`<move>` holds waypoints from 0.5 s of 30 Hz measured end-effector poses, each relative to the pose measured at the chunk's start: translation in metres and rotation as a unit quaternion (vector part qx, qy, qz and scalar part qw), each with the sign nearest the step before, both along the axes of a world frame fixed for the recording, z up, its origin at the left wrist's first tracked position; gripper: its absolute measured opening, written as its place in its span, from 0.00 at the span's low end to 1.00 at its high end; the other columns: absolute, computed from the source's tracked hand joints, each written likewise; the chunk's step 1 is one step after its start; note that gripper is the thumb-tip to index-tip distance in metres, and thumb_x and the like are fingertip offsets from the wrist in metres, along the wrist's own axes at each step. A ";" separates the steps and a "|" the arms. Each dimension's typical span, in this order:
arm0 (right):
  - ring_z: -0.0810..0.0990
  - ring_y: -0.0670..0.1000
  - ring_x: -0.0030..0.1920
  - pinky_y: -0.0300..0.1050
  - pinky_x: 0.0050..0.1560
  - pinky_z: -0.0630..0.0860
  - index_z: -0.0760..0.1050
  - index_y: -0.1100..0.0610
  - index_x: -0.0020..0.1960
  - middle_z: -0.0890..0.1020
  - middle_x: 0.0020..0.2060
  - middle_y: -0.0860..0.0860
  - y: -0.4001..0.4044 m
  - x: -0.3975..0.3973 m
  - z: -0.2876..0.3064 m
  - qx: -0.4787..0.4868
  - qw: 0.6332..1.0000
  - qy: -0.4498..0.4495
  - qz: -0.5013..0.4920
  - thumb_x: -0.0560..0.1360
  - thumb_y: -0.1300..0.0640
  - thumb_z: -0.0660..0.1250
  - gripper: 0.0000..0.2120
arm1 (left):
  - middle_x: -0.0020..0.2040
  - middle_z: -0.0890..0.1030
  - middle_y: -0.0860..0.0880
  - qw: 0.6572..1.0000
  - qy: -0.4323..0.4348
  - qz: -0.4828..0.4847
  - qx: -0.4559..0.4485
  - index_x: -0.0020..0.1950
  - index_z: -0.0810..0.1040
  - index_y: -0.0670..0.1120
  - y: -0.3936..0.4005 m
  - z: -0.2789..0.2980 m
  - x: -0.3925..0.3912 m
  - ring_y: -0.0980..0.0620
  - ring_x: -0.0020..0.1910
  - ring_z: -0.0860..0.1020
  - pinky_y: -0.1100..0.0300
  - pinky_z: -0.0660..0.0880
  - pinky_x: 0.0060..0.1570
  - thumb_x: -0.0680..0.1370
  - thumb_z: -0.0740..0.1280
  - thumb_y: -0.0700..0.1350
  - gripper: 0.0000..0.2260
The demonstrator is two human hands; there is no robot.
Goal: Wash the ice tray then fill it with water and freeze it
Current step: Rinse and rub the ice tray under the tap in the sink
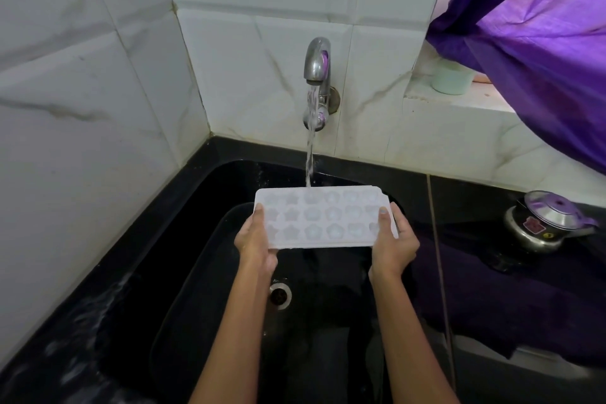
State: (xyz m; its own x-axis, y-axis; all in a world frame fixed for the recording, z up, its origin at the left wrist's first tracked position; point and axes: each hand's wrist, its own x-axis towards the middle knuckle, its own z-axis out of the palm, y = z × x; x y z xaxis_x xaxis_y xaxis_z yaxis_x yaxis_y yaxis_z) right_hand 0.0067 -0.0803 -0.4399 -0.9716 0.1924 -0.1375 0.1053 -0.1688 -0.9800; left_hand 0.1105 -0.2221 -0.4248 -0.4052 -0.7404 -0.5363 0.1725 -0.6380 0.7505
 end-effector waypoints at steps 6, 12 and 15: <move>0.79 0.47 0.60 0.47 0.64 0.75 0.79 0.57 0.63 0.82 0.58 0.48 -0.010 0.013 0.000 0.000 1.000 -0.011 0.023 0.75 0.56 0.71 0.16 | 0.50 0.83 0.44 1.000 0.003 0.029 0.009 0.56 0.77 0.46 -0.007 0.002 0.018 0.45 0.46 0.83 0.48 0.80 0.45 0.77 0.67 0.48 0.10; 0.79 0.47 0.60 0.42 0.63 0.75 0.78 0.58 0.63 0.81 0.55 0.46 -0.023 0.020 0.006 -0.008 0.999 -0.005 0.050 0.76 0.57 0.71 0.16 | 0.48 0.83 0.43 0.997 0.021 0.058 0.046 0.56 0.77 0.44 -0.017 0.003 0.034 0.43 0.46 0.82 0.45 0.80 0.45 0.76 0.68 0.47 0.11; 0.78 0.46 0.60 0.41 0.62 0.74 0.78 0.58 0.64 0.81 0.58 0.49 -0.034 0.023 0.009 -0.009 0.998 -0.001 0.064 0.76 0.58 0.70 0.17 | 0.53 0.82 0.42 0.996 0.057 0.050 0.055 0.61 0.75 0.43 -0.024 0.003 0.042 0.42 0.50 0.82 0.45 0.79 0.46 0.77 0.66 0.48 0.14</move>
